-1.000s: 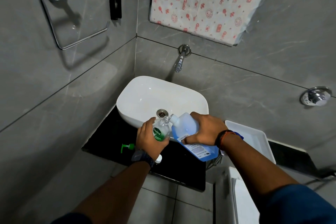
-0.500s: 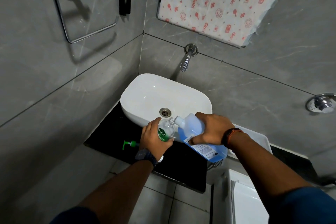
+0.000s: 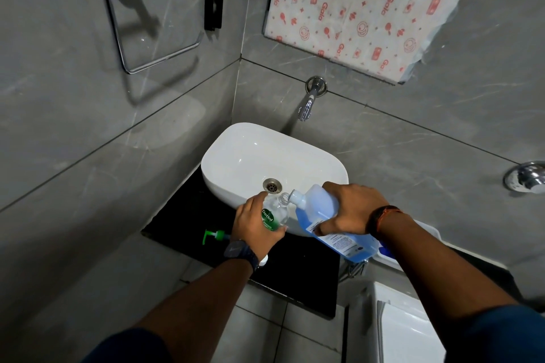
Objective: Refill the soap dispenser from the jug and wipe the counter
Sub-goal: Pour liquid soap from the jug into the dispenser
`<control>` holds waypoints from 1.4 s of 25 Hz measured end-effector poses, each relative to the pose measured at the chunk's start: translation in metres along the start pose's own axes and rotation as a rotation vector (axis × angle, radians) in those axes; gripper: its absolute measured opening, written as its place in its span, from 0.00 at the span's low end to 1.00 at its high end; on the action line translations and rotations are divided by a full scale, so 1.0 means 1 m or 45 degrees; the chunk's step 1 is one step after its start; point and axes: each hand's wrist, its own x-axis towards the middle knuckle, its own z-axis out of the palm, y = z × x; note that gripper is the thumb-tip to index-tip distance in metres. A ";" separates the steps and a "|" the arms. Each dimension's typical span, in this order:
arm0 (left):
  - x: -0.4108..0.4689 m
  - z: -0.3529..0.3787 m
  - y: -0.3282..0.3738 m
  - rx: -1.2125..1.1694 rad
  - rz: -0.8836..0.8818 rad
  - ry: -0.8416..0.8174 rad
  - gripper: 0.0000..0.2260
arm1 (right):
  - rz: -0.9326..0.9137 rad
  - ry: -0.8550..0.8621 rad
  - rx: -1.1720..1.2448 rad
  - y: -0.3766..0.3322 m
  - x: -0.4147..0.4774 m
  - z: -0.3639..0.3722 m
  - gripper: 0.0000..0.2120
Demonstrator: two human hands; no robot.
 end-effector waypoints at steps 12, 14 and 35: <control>0.000 0.001 0.003 0.023 -0.019 -0.029 0.35 | -0.005 0.001 -0.045 0.000 -0.003 -0.009 0.35; 0.001 0.001 0.004 0.017 -0.020 -0.023 0.35 | 0.000 0.001 -0.050 0.000 -0.003 -0.009 0.36; 0.006 -0.002 0.009 -0.004 -0.008 -0.019 0.33 | 0.006 0.006 -0.083 -0.001 0.005 -0.013 0.35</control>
